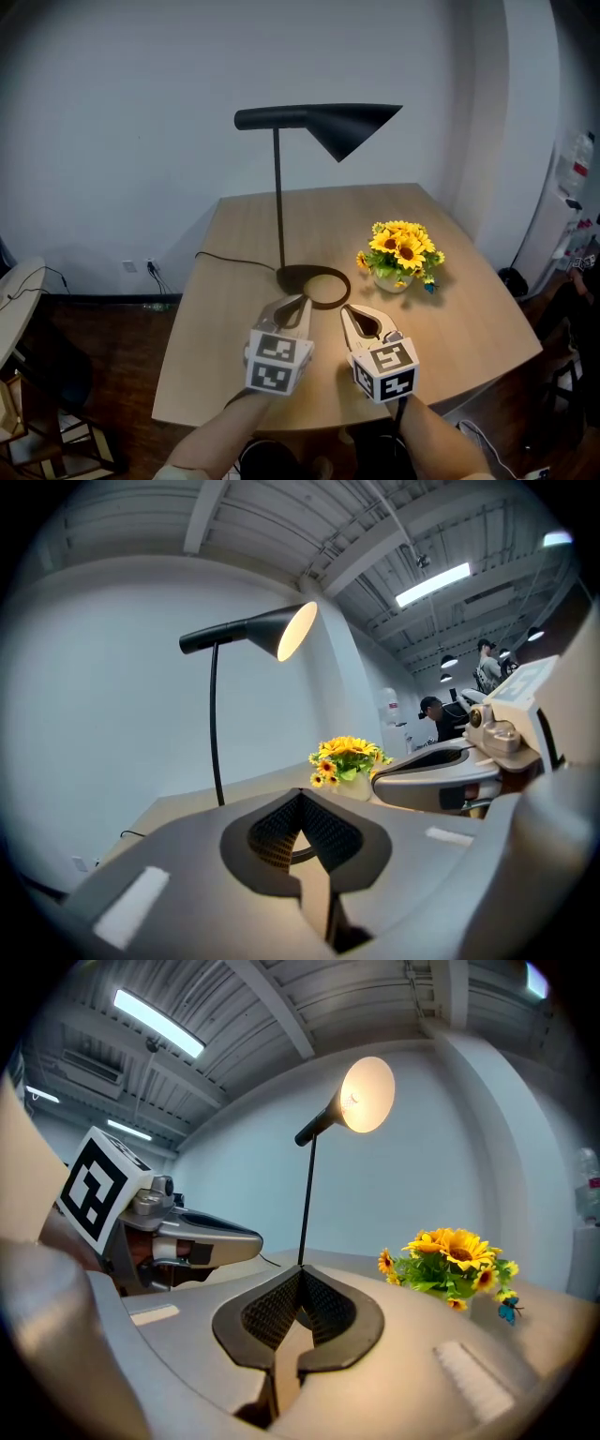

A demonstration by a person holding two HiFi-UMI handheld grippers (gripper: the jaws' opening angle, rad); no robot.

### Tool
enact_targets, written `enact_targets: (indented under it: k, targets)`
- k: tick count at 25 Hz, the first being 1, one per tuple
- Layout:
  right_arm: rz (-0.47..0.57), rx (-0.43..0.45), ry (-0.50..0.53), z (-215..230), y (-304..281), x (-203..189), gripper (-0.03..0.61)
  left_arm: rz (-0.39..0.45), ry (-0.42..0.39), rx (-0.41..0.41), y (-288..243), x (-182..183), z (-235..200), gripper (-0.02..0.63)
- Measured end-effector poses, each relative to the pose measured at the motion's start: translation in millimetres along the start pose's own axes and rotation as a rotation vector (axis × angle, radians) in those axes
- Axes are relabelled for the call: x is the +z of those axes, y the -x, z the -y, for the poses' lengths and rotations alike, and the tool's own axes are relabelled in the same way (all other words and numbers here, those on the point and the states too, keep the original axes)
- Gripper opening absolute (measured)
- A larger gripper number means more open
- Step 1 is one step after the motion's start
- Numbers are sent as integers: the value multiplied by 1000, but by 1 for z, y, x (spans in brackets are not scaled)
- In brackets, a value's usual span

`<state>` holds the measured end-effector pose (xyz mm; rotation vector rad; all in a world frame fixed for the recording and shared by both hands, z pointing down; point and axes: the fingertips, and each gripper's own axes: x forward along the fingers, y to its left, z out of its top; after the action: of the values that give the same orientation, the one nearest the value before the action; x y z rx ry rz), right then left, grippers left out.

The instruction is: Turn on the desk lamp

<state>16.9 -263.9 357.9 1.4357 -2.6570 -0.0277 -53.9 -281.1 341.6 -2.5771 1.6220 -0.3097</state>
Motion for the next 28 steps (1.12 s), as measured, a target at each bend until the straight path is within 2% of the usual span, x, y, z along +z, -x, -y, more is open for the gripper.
enact_targets:
  k: [8, 17, 23, 28]
  targets:
    - [39, 13, 6, -25, 47, 11, -1, 38, -9, 11, 54, 1, 38, -8]
    - [51, 32, -10, -39, 93, 19, 0, 102, 14, -14, 109, 8, 68, -8]
    - [53, 56, -11, -60, 116, 21, 0, 129, -70, -57, 135, 15, 93, -8]
    - [63, 87, 4, -82, 139, 25, 0, 146, -74, -67, 153, 16, 103, -8]
